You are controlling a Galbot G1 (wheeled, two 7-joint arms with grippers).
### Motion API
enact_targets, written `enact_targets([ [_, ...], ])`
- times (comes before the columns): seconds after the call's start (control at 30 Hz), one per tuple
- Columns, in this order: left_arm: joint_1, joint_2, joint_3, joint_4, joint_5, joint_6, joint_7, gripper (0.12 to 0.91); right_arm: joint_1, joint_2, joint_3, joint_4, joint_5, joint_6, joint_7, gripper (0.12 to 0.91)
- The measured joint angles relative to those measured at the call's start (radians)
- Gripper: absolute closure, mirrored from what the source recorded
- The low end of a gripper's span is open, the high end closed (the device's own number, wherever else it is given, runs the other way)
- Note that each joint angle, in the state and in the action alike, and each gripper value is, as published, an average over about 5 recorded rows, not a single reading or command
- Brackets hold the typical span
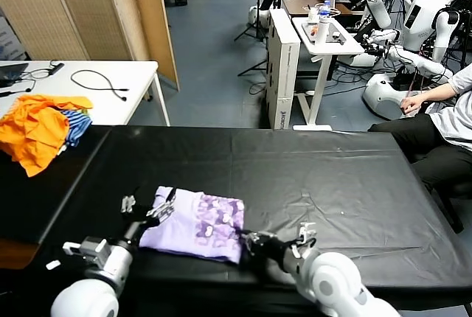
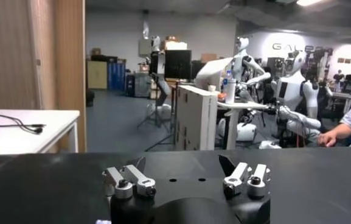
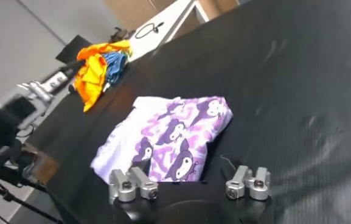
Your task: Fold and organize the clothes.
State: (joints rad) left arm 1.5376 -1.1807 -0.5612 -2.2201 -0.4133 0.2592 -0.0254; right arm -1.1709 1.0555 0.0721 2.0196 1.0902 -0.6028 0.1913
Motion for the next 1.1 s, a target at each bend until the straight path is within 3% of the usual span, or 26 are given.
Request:
enact_targets([
  [0.17, 0.002, -0.01, -0.004, 0.008, -0.001, -0.004, 0.002, 0.123, 0.009, -0.054, 0.056, 0.014, -0.014, -0.053, 0.02, 0.884],
  [0.4, 0.004, -0.025, 0.003, 0.012, 0.002, -0.005, 0.002, 0.123, 0.017, -0.09, 0.096, 0.0, -0.124, -0.048, -0.027, 0.884],
  [0.57, 0.005, -0.031, 0.004, 0.012, 0.0, -0.005, 0.003, 0.123, -0.008, -0.113, 0.12, 0.018, -0.149, -0.057, -0.032, 0.87],
  [0.67, 0.001, -0.026, 0.005, 0.009, -0.011, 0.002, 0.001, 0.123, -0.032, -0.13, 0.143, 0.04, -0.148, -0.065, -0.027, 0.753],
  [0.93, 0.015, 0.014, -0.008, -0.012, -0.062, 0.067, -0.025, 0.123, -0.124, -0.158, 0.249, 0.126, -0.134, -0.128, 0.015, 0.254],
  [1.0, 0.024, 0.023, -0.019, -0.022, -0.085, 0.075, -0.034, 0.123, -0.157, -0.154, 0.288, 0.156, -0.145, -0.13, 0.013, 0.169],
  [1.1, 0.041, 0.036, -0.038, -0.032, -0.125, 0.06, -0.051, 0.123, -0.218, -0.144, 0.352, 0.2, -0.192, -0.089, -0.021, 0.125],
])
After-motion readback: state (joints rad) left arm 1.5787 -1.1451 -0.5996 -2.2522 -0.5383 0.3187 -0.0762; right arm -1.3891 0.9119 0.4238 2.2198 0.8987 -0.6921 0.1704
